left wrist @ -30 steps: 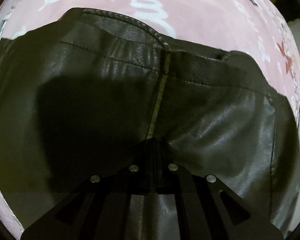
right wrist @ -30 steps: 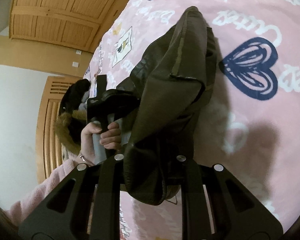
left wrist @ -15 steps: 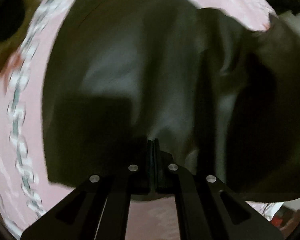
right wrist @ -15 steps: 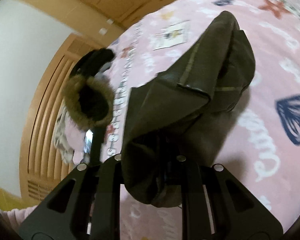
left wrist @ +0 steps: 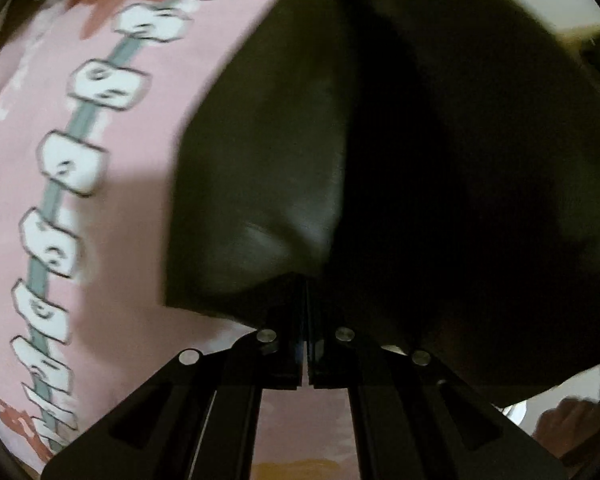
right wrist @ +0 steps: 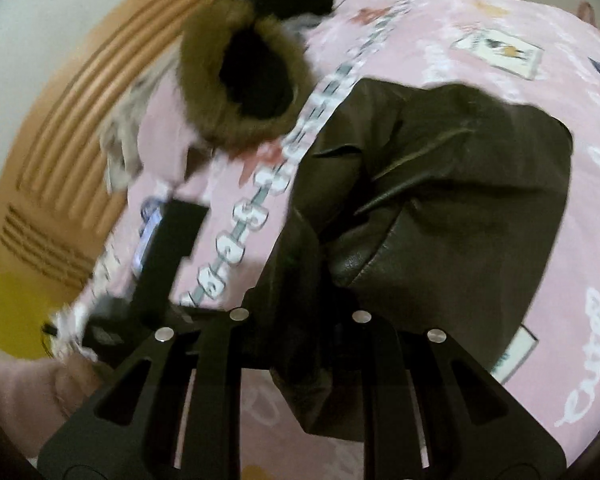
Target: Fold large clothes
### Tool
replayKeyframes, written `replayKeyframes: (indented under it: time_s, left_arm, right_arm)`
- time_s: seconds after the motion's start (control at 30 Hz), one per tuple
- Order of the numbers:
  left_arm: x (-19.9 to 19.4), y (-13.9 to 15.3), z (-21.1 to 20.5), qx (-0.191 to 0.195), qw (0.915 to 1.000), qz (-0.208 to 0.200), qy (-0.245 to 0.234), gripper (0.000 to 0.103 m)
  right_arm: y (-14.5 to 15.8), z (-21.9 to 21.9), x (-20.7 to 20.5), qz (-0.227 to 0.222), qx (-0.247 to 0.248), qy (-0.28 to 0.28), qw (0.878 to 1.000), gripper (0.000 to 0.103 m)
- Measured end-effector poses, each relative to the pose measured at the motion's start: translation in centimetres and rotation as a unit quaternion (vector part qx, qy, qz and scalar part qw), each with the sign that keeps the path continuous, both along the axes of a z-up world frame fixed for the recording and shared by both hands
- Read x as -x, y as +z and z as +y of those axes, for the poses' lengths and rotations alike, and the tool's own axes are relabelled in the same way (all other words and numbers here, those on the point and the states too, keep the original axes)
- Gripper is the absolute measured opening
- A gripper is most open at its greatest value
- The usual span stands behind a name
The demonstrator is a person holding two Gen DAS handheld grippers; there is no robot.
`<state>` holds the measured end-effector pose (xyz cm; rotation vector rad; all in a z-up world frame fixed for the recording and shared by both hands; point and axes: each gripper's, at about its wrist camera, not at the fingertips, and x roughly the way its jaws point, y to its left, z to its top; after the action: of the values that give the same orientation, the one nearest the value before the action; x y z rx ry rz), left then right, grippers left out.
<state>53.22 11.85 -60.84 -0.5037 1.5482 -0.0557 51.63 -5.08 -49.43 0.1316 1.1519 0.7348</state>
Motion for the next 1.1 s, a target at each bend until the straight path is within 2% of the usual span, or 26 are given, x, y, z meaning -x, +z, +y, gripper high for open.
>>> replayKeyframes:
  time_s: [0.13,0.23,0.4,0.5,0.6,0.63,0.67,0.7,0.73,0.8,0.83,0.9,1.0,1.1]
  left_arm:
    - [-1.7,-2.0,3.8,0.023,0.9986,0.012,0.047,0.001]
    - [-3.6,-1.4,5.9,0.021,0.9980,-0.002,0.059,0.001]
    - [-6.5,2.7,7.7,0.013,0.9987,-0.044,0.021,0.001]
    - [-7.3,5.2,4.6,0.028,0.9973,-0.065,-0.016,0.001]
    - [-9.5,6.0,1.9,0.043,0.9940,-0.073,-0.069,0.001]
    - [-9.4,6.1,1.9,0.047,0.9927,-0.072,-0.084,0.001]
    - [-9.5,6.1,1.3,0.055,0.9908,-0.068,-0.104,0.001]
    - [-9.3,5.8,0.8,0.056,0.9890,-0.061,-0.122,0.001]
    - [-9.6,5.1,0.0,0.049,0.9885,-0.057,-0.131,0.001]
    - [-9.7,3.8,-1.4,0.021,0.9870,-0.041,-0.154,0.001]
    - [-9.6,3.1,-1.7,0.017,0.9860,-0.033,-0.162,0.001]
    - [-9.5,1.4,-2.5,-0.024,0.9840,-0.020,-0.175,0.001]
    - [-8.8,-0.2,-2.7,-0.029,0.9820,-0.011,-0.186,0.001]
    - [-8.5,-0.3,-2.6,-0.023,0.9827,-0.011,-0.183,0.001]
  right_arm:
    - [-2.1,3.4,1.2,-0.005,0.039,0.027,0.999,0.016]
    - [-3.4,5.2,1.7,-0.017,0.073,0.040,0.996,0.016]
    - [-5.8,8.0,3.0,-0.054,0.136,0.070,0.987,0.016]
    - [-7.1,9.4,3.7,-0.075,0.160,0.075,0.981,0.017]
    - [-7.9,9.9,4.5,-0.100,0.175,0.069,0.977,0.019]
    - [-8.0,9.7,4.8,-0.109,0.174,0.061,0.977,0.021]
    - [-8.0,9.5,5.2,-0.116,0.168,0.054,0.977,0.032]
    - [-8.0,9.4,5.6,-0.124,0.160,0.050,0.978,0.049]
    - [-8.0,9.4,6.0,-0.129,0.151,0.053,0.979,0.055]
    - [-7.7,9.8,7.2,-0.155,0.157,0.064,0.973,0.057]
    - [-7.7,9.7,7.0,-0.154,0.160,0.061,0.973,0.057]
    - [-7.4,8.7,6.8,-0.143,0.140,0.051,0.978,0.057]
    - [-5.9,6.8,7.1,-0.129,0.112,0.037,0.985,0.057]
    - [-4.4,3.8,7.0,-0.094,0.079,0.017,0.992,0.057]
